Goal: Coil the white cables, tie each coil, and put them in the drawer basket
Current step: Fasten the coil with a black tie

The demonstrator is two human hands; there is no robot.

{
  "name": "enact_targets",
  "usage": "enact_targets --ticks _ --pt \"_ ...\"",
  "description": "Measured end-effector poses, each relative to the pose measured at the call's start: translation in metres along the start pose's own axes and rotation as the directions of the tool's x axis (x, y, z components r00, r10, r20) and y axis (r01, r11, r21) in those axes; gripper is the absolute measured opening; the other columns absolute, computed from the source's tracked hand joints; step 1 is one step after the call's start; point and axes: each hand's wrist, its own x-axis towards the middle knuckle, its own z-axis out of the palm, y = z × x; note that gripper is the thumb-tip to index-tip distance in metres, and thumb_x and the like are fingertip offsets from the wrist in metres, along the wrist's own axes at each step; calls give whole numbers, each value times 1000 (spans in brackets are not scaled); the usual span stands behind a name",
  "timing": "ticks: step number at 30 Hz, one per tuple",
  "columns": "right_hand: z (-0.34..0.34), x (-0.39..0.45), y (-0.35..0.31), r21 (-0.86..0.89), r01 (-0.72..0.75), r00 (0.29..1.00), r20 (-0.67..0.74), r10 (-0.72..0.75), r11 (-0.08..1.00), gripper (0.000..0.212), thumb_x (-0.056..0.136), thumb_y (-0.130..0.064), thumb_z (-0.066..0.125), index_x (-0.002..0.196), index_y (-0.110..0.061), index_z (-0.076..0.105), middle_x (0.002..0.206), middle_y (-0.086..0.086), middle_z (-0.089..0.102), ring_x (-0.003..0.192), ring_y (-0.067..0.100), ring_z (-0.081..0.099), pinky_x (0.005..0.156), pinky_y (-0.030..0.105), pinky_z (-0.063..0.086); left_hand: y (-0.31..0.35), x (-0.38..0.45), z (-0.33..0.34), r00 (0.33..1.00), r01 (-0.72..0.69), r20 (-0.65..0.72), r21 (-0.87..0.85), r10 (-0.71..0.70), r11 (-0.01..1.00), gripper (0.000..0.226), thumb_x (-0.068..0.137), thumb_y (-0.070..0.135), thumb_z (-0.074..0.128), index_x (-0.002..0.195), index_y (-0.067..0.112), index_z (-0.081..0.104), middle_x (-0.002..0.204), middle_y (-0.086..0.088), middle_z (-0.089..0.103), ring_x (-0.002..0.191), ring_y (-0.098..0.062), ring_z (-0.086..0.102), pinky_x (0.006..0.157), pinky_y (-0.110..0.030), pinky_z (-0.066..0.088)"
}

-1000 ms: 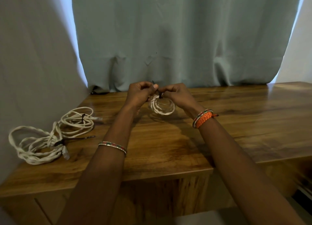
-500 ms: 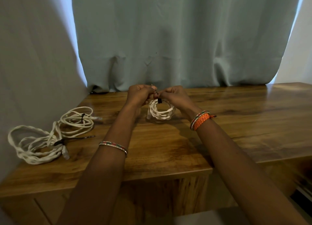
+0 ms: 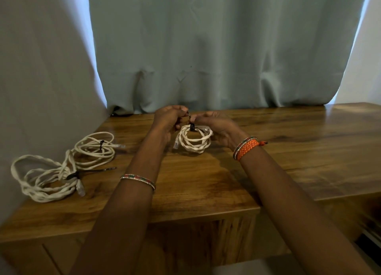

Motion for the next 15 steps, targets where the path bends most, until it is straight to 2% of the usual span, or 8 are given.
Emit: enact_targets --ticks 2,3,6,10,13,15 --pt "0 1 0 -31 -20 1000 2 20 999 6 79 -5 71 83 -8 68 75 6 70 57 12 67 50 20 53 0 0 1 1000 1 3 7 -1 1000 17 90 3 55 77 12 58 65 1 58 46 -4 46 34 -12 32" --pt "1 1 0 -49 -30 1000 8 30 998 6 80 -6 71 85 -9 68 77 7 71 59 13 67 53 22 54 0 0 1 1000 4 6 -7 -4 1000 18 90 2 55 76 12 58 60 2 58 43 -4 46 34 -12 32" --pt "3 3 0 -52 -56 998 26 57 997 8 81 -9 69 88 -6 69 86 14 71 71 21 67 69 31 56 -1 1 2 1000 26 7 -31 -25 999 20 90 -2 52 74 10 57 42 5 55 31 -1 44 34 -11 30" --pt "6 3 -3 -21 -62 998 -2 62 998 8 84 -8 62 81 -2 66 71 11 68 57 17 64 50 20 51 0 -1 5 999 45 4 -29 -45 999 21 89 -5 48 74 8 57 34 8 50 29 -1 43 36 -12 29" --pt "7 -2 -5 -54 -34 999 -39 32 998 13 87 -9 58 78 -3 66 62 7 67 50 12 63 45 16 48 0 -3 7 998 55 21 -32 -55 998 21 89 -4 48 73 9 56 35 8 50 30 -2 43 37 -13 28" --pt "7 -2 -3 -110 -17 999 -34 13 994 17 89 -14 59 83 -1 68 67 7 68 53 12 63 48 17 49 0 -4 7 997 69 24 3 -69 998 20 90 0 48 75 11 57 38 8 53 32 -2 45 36 -12 28"
